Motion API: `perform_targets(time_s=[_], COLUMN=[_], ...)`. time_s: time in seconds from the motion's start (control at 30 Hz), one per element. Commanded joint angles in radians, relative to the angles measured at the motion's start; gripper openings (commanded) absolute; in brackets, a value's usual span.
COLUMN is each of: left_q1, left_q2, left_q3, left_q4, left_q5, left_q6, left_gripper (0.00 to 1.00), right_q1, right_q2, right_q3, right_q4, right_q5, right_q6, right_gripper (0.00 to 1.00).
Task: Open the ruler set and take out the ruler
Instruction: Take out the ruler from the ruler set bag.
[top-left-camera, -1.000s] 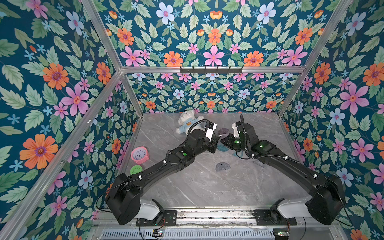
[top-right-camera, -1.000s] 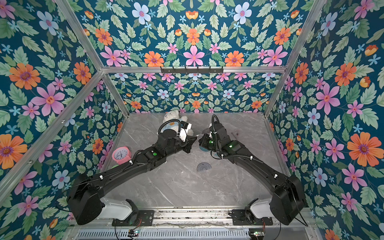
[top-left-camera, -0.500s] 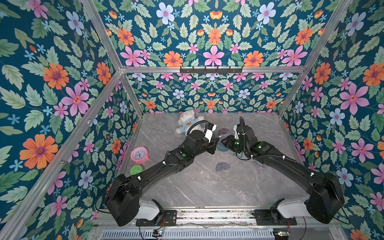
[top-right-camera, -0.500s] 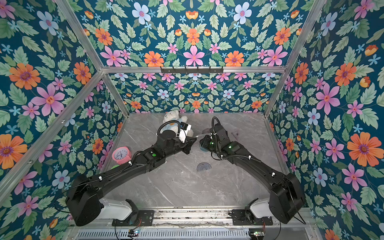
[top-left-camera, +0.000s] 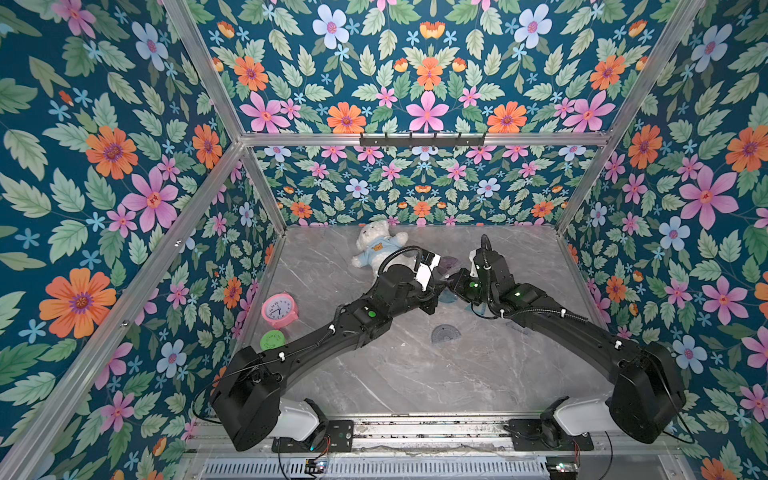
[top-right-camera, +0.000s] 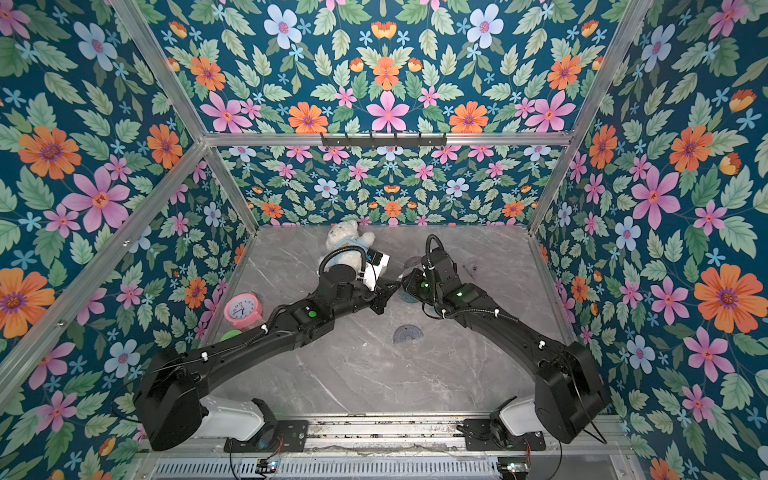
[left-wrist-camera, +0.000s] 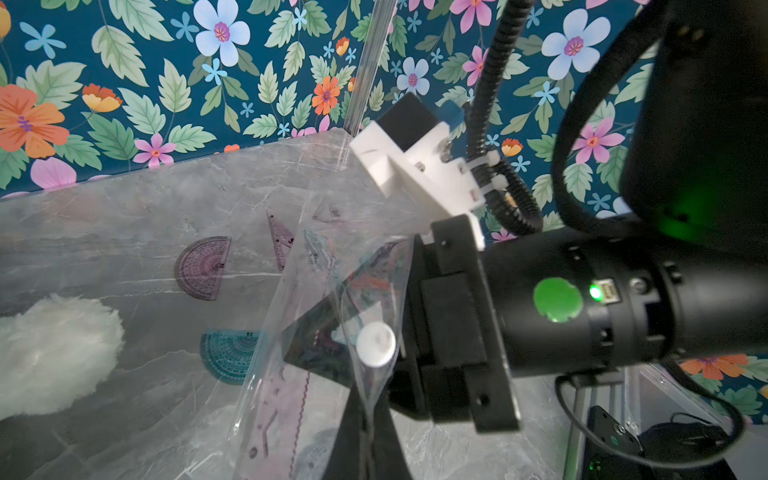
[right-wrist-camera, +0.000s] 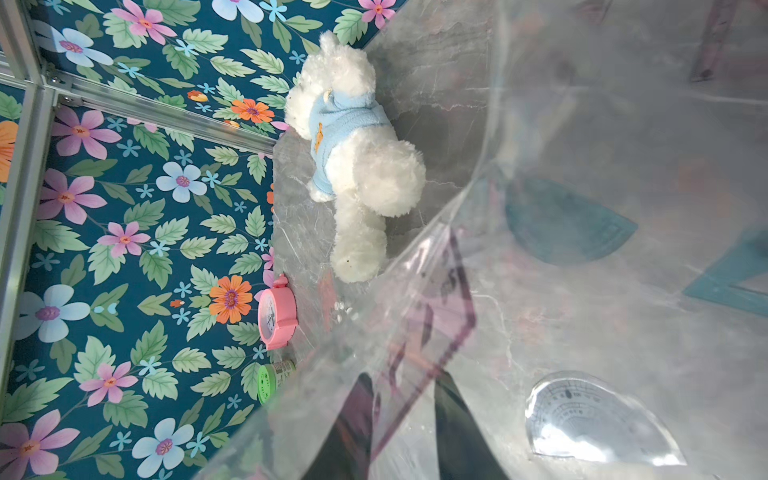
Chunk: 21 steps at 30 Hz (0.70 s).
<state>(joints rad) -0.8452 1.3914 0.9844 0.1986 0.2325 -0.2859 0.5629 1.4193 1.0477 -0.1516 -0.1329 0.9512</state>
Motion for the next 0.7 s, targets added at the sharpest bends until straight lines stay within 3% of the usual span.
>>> perform_targets(time_s=[0.0, 0.37, 0.67], left_q1=[-0.002, -0.002, 0.003], left_q2=[-0.002, 0.016, 0.043], left_q3=[-0.005, -0.013, -0.019], left_q4=[0.054, 0.062, 0.052], left_q5=[0.023, 0.022, -0.095], left_q6=[-0.002, -0.020, -0.020], left_gripper=[0.00, 0.00, 0.00], right_q1=[-0.004, -0.010, -0.009], right_q2=[0.012, 0.006, -0.035], right_q3=[-0.002, -0.014, -0.012], right_q4=[0.028, 0.054, 0.035], right_q5=[-0.010, -0.011, -0.027], right_q6=[0.017, 0.016, -0.004], right_gripper=[0.28, 0.00, 0.00])
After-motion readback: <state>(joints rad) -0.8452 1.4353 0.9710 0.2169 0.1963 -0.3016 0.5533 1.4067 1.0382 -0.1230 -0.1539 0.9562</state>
